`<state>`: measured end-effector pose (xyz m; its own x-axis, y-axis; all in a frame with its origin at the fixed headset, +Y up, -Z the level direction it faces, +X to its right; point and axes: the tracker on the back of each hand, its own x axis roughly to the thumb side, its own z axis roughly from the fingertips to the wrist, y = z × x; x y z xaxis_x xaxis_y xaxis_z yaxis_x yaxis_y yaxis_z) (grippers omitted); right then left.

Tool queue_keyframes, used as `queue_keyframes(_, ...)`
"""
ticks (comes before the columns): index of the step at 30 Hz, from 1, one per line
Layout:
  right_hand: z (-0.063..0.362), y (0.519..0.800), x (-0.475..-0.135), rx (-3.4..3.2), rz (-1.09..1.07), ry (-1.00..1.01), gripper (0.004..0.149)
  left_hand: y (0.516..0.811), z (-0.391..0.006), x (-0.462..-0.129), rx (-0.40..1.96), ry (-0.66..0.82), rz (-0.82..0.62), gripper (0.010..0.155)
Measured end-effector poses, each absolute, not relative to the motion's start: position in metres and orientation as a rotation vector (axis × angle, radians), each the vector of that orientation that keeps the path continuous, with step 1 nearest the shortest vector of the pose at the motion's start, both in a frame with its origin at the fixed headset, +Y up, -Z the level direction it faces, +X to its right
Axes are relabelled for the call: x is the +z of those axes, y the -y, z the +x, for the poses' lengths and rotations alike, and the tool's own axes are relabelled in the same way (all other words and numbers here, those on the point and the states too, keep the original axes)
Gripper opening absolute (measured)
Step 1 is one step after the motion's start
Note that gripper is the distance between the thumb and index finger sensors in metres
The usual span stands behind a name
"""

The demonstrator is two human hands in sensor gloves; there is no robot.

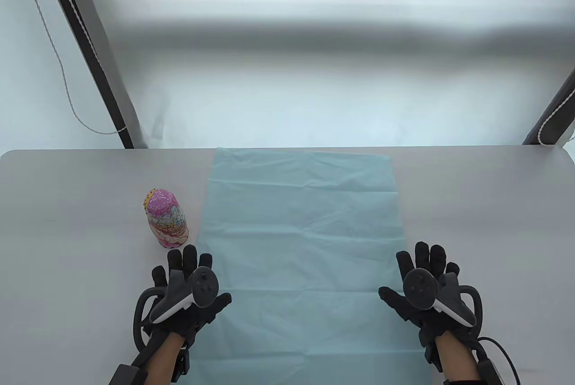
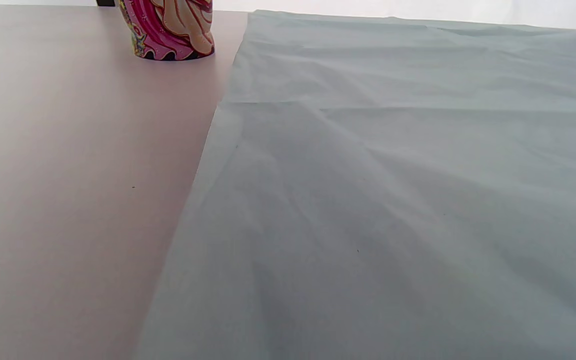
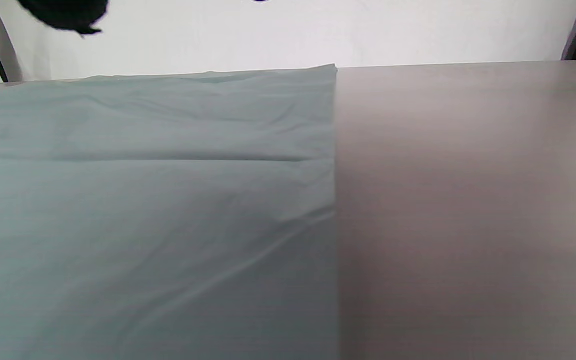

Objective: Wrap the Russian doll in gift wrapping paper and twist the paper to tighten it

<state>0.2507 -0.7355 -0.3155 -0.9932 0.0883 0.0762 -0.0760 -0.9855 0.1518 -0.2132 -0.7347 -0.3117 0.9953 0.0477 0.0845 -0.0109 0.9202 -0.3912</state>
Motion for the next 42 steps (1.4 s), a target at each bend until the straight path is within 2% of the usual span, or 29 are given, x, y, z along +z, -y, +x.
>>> queue_keyframes(7, 0.251, 0.735, -0.315, 3.043, 0.124, -0.222, 0.096, 0.734, -0.214, -0.313, 0.048, 0.089, -0.385, 0.095)
queue_keyframes(11, 0.253, 0.731, -0.316, 3.023, 0.112, -0.201, 0.095, 0.721, -0.218, -0.317, 0.098, 0.071, -0.335, 0.095)
queue_keyframes(15, 0.254, 0.73, -0.317, 3.026, 0.101, -0.19, 0.095, 0.694, -0.237, -0.335, 0.169, 0.048, -0.181, 0.095)
queue_keyframes(17, 0.255, 0.731, -0.317, 3.022, 0.091, -0.208, 0.095, 0.676, -0.253, -0.346, 0.215, 0.006, -0.023, 0.094)
queue_keyframes(19, 0.257, 0.731, -0.318, 3.015, 0.087, -0.213, 0.095, 0.665, -0.268, -0.359, 0.234, -0.033, 0.007, 0.096)
queue_keyframes(21, 0.26, 0.73, -0.319, 3.009, 0.078, -0.199, 0.095, 0.659, -0.285, -0.376, 0.238, -0.114, -0.014, 0.097)
queue_keyframes(26, 0.261, 0.727, -0.318, 3.005, 0.072, -0.181, 0.095, 0.657, -0.305, -0.415, 0.22, -0.165, -0.046, 0.099)
queue_keyframes(31, 0.263, 0.725, -0.318, 3.004, 0.059, -0.167, 0.094, 0.659, -0.302, -0.446, 0.216, -0.206, -0.142, 0.099)
queue_keyframes(34, 0.264, 0.725, -0.317, 3.006, 0.043, -0.181, 0.094, 0.661, -0.298, -0.46, 0.126, -0.271, -0.231, 0.099)
queue_keyframes(42, 0.265, 0.725, -0.317, 3.002, 0.034, -0.175, 0.094, 0.674, -0.293, -0.479, 0.052, -0.31, -0.31, 0.086)
